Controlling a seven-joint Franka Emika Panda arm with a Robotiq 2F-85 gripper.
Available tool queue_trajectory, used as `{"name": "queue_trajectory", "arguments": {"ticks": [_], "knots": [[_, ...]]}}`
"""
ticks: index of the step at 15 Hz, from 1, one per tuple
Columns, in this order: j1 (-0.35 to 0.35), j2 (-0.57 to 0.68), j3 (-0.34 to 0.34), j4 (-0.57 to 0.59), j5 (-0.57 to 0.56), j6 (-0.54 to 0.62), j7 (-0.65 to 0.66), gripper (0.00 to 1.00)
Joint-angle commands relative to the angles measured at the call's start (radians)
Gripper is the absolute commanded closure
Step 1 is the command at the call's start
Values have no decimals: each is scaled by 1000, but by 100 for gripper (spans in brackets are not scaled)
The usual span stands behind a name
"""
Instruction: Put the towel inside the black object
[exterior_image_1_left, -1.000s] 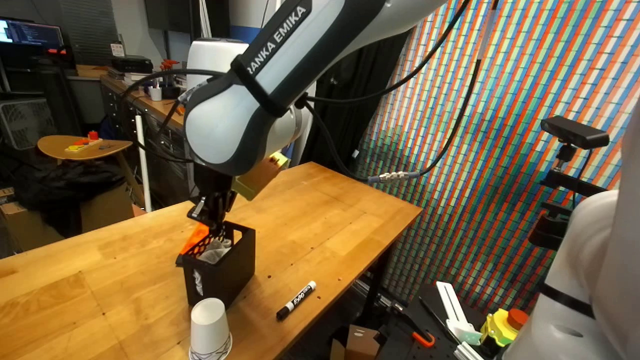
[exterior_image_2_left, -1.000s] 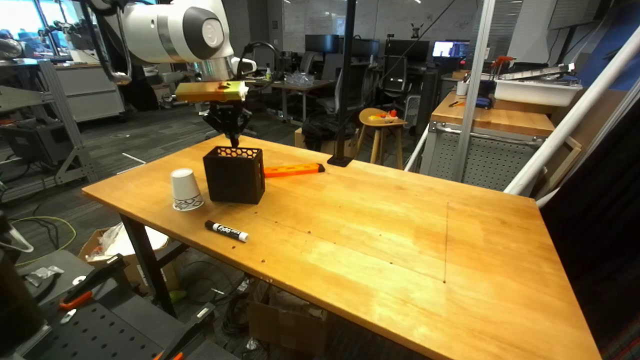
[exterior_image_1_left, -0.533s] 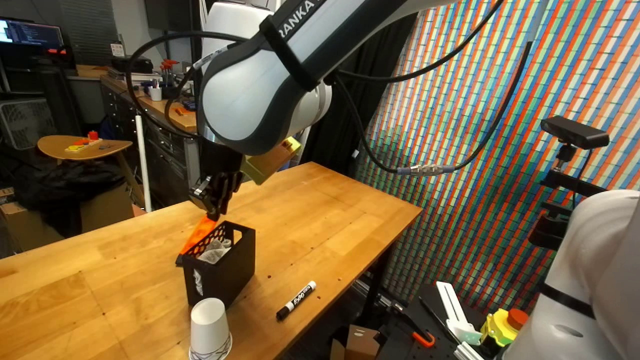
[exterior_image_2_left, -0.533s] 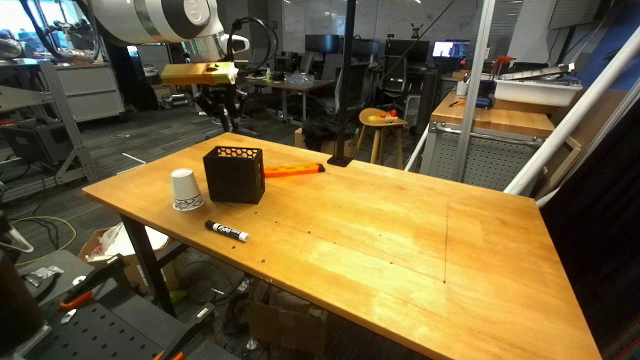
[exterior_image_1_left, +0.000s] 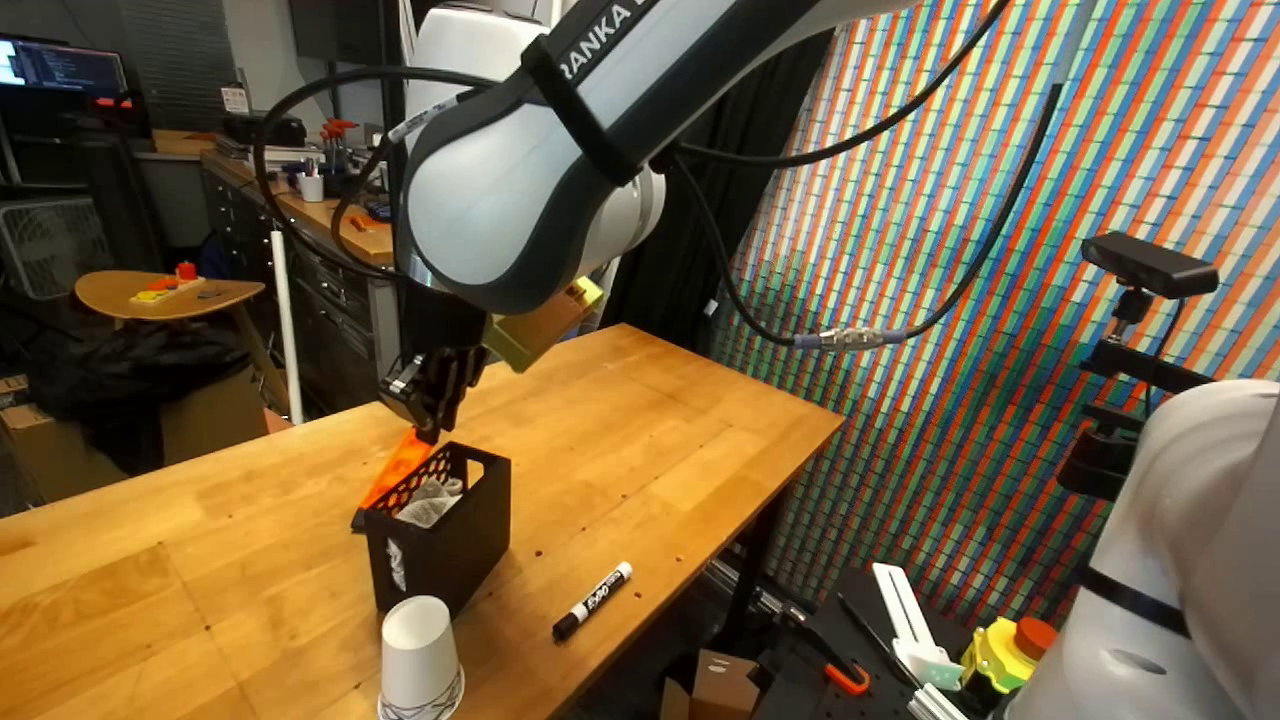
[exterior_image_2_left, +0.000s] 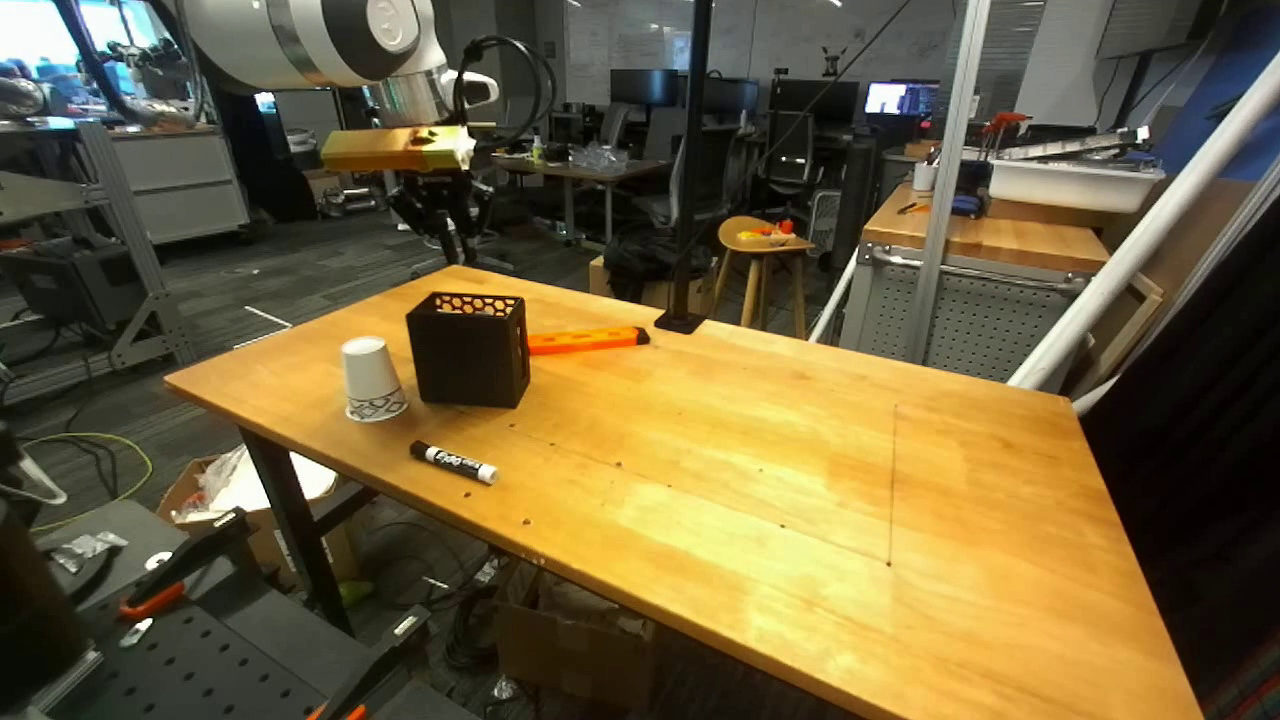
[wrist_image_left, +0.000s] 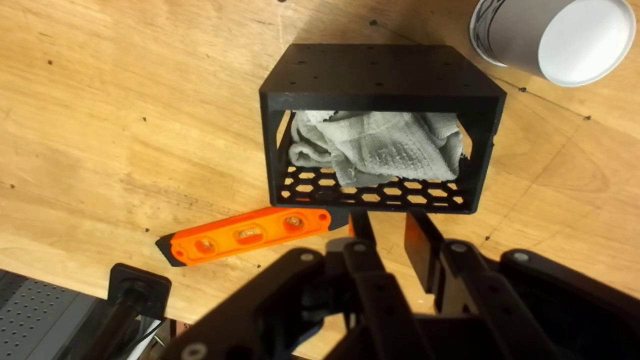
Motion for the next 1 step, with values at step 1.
{"name": "queue_trajectory", "arguments": {"ticks": [1], "knots": [[0,-1,-1,1,1,-2,-1,74]]}}
